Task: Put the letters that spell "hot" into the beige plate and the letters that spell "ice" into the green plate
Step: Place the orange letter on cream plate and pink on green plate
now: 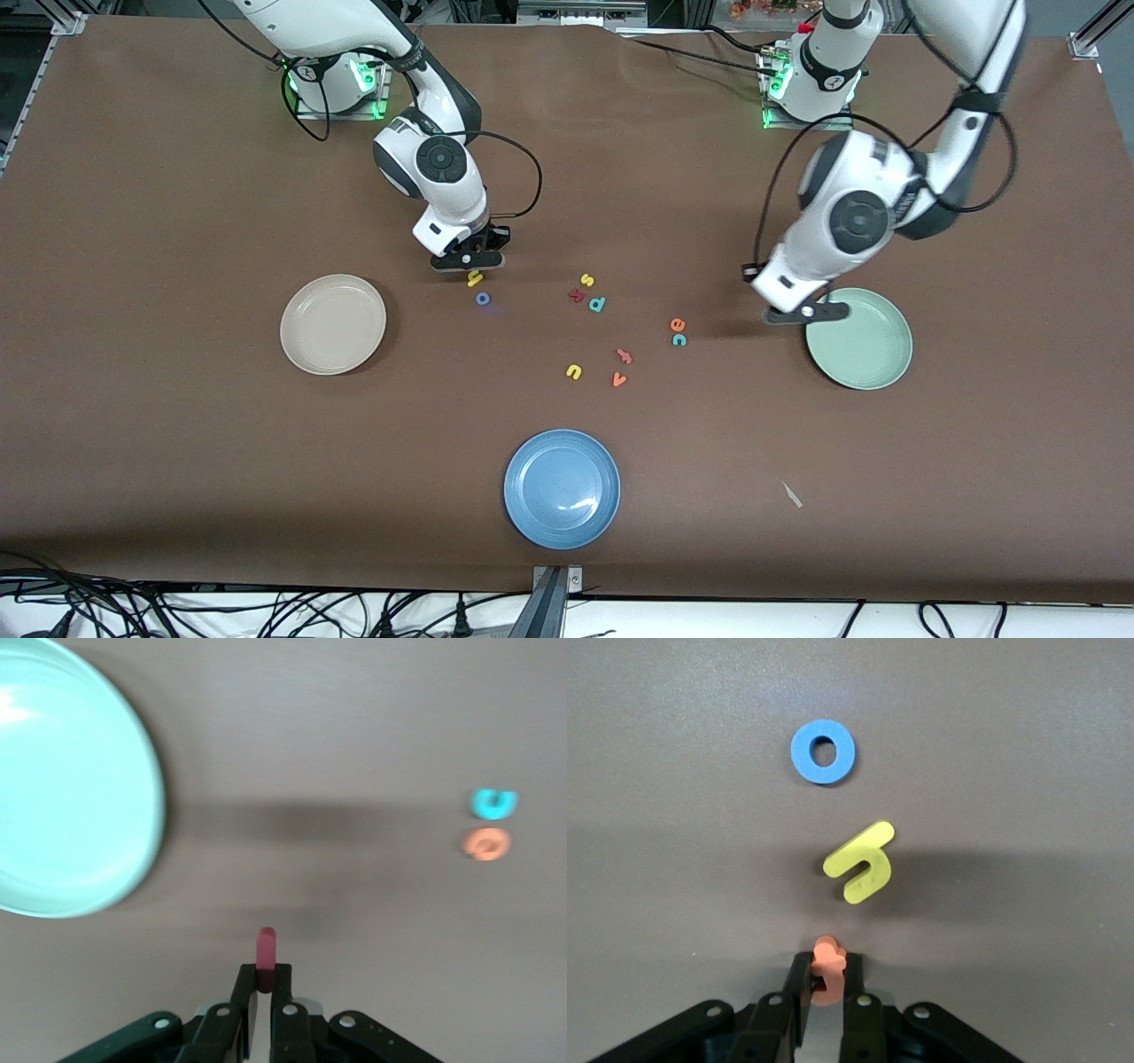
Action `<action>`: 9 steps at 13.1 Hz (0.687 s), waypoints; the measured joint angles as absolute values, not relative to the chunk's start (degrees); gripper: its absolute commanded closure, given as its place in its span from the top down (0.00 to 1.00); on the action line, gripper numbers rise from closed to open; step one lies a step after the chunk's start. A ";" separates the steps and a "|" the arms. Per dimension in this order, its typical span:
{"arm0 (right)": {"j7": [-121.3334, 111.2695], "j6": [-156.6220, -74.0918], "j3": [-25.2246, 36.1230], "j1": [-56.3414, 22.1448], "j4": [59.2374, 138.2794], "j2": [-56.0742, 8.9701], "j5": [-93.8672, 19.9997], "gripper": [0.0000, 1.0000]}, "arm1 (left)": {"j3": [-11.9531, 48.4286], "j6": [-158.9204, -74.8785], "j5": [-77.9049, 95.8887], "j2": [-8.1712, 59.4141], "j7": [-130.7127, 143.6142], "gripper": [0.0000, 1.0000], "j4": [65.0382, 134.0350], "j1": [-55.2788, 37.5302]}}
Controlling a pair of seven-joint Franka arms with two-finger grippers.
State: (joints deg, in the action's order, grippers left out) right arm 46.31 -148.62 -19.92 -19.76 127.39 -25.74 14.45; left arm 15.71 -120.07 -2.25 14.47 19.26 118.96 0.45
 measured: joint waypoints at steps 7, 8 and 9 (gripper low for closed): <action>29.68 -134.14 -18.43 -14.33 126.58 -15.44 14.76 0.04 | 15.18 -121.58 -6.91 19.59 0.64 0.00 119.48 15.02; 24.92 -131.93 -16.64 -13.86 126.61 -13.70 14.67 0.04 | 15.19 -123.00 -8.56 21.27 0.64 0.00 119.52 15.54; 20.08 -130.22 -14.61 -13.56 126.62 -12.22 13.76 0.04 | 15.20 -124.27 -9.28 22.84 0.64 0.02 119.52 15.91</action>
